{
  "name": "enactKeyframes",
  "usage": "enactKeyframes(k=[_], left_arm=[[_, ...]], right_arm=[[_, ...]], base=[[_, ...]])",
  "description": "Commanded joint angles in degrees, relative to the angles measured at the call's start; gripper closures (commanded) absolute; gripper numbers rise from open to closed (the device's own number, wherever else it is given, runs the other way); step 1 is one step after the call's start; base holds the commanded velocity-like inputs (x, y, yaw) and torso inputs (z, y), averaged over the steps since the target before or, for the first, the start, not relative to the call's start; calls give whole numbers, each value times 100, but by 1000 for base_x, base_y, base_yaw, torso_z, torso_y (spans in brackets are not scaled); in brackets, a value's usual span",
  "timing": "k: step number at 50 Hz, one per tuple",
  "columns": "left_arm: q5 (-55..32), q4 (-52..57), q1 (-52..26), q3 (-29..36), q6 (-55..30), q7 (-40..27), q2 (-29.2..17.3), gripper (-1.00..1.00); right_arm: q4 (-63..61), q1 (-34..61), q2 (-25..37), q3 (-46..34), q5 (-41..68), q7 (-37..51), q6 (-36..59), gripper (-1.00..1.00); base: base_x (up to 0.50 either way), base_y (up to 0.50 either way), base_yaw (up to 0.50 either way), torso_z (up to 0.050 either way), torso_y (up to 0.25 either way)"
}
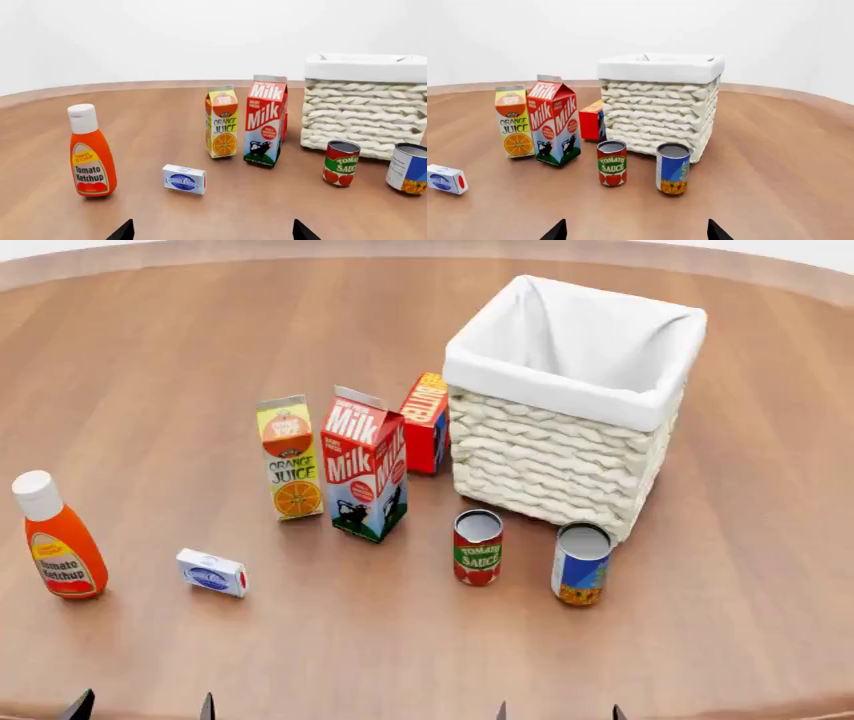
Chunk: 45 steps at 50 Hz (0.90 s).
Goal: Pick up the tomato sauce, and put it in the basket.
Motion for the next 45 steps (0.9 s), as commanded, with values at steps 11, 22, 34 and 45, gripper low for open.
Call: enactKeyframes(k=[11,22,34,45], left_arm=[[-318,-69,-64,316,376,-276,-251,-100],[-458,68,-40,420,370,-391,-372,-100],[-667,2864,294,449,-779,-617,-629,-100],[-819,4532,300,374,-1637,-871,-806,-100]], right_arm=[[-115,-64,257,-24,424,400,-236,-100],[-155,-74,375,-151,482,546,-338,-100],[-3194,-121,669,-459,38,791,1336,-100],[-4509,34,773,-627,-47,847,2197,-100]], base=[[0,0,0,0,0],[0,0,0,0,0],[0,0,0,0,0],[0,0,0,0,0]])
